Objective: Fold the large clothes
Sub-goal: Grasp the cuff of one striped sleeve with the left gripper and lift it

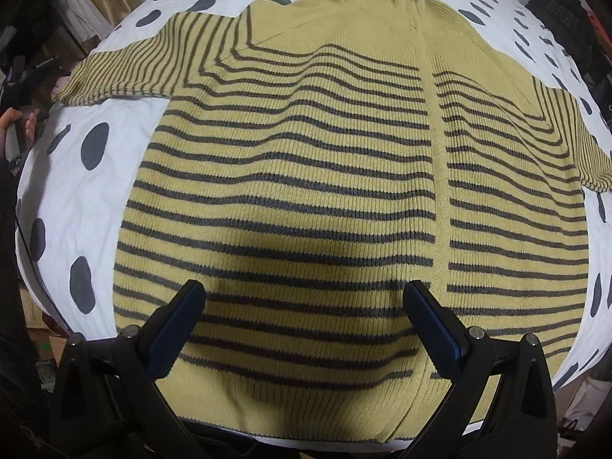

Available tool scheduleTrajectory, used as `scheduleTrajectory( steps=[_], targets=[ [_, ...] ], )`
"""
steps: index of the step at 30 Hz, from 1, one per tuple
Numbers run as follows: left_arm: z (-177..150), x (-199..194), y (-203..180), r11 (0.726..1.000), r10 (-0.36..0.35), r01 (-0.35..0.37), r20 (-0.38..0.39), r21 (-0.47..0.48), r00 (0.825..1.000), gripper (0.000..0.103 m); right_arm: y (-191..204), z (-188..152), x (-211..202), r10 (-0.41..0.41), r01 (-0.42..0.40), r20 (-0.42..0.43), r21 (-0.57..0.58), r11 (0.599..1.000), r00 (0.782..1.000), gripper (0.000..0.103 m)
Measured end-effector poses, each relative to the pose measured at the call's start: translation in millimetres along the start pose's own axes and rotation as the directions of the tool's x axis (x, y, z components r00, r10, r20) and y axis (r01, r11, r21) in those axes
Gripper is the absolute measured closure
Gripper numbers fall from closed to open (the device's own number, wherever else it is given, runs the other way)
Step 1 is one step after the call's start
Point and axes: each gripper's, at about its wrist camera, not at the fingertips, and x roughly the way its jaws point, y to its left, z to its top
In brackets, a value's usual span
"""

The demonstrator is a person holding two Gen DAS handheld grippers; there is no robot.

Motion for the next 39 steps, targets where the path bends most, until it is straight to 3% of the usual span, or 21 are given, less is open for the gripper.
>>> scheduleTrajectory(
  steps=[2, 4, 6, 7, 8, 13, 17, 22, 27, 32, 37, 39],
  targets=[
    [5.2, 9.8, 0.4, 0.999, -0.02, 0.021, 0.016, -0.029, 1.0, 0.009, -1.9, 2.8, 3.3, -0.003, 0.003, 0.0, 0.009, 1.0, 1.0, 0.0],
    [12.3, 16.4, 0.1, 0.998, -0.035, 0.037, 0.042, -0.043, 0.998, 0.02, -2.8, 4.7, 6.3, -0.004, 0.004, 0.0, 0.014, 1.0, 1.0, 0.0],
    [17.7, 19.1, -2.2, 1.0, 0.006, -0.005, 0.055, -0.019, 0.998, 0.072, -5.3, 5.9, 8.9, -0.011, 0.011, -0.002, 0.021, 1.0, 1.0, 0.0],
    [19.6, 22.0, -4.2, 1.0, 0.02, -0.02, 0.049, -0.009, 0.999, 0.077, -6.9, 6.5, 10.6, -0.013, 0.013, -0.003, 0.026, 1.0, 1.0, 0.0],
    [21.5, 25.1, -4.1, 1.0, -0.014, 0.015, 0.04, -0.008, 0.999, 0.083, -9.6, 7.3, 12.0, -0.012, 0.012, -0.009, 0.034, 0.999, 1.0, 0.0],
    [21.5, 21.9, -2.4, 0.996, -0.09, 0.092, 0.064, -0.022, 0.994, 0.09, -14.3, 8.4, 19.0, 0.01, -0.008, -0.022, 0.057, 0.998, 1.0, 0.0],
    [9.1, -9.2, -17.5, 0.991, -0.127, 0.122, 0.118, 0.049, 0.985, 0.091, -17.4, 8.9, 16.7, 0.006, -0.005, -0.011, 0.056, 0.998, 1.0, 0.0],
    [-12.2, -62.0, -62.7, 0.959, -0.254, 0.229, 0.155, 0.164, 0.955, 0.092, -32.6, 0.7, 7.1, 0.03, -0.03, 0.0, 0.08, 0.996, 1.0, 0.0],
    [-63.0, -107.7, -149.8, 0.886, -0.403, 0.362, 0.099, 0.289, 0.91, 0.092, -59.9, -14.2, -19.1, 0.035, -0.041, 0.05, 0.104, 0.994, 0.998, 0.0],
    [-158.2, -132.0, -270.8, 0.76, -0.538, 0.507, -0.045, 0.406, 0.842, 0.092, -111.7, -29.0, -46.5, 0.009, -0.028, 0.104, 0.186, 0.982, 0.995, 0.0],
    [-272.5, -117.9, -387.2, 0.649, -0.574, 0.597, -0.212, 0.472, 0.791, 0.091, -187.3, -52.6, -65.0, -0.022, -0.024, 0.131, 0.336, 0.941, 0.991, 0.0],
    [-321.4, -101.8, -429.0, 0.622, -0.55, 0.592, -0.252, 0.512, 0.796, 0.091, -215.4, -64.8, -71.4, -0.031, -0.024, 0.137, 0.383, 0.924, 0.99, 0.0]
  ],
)
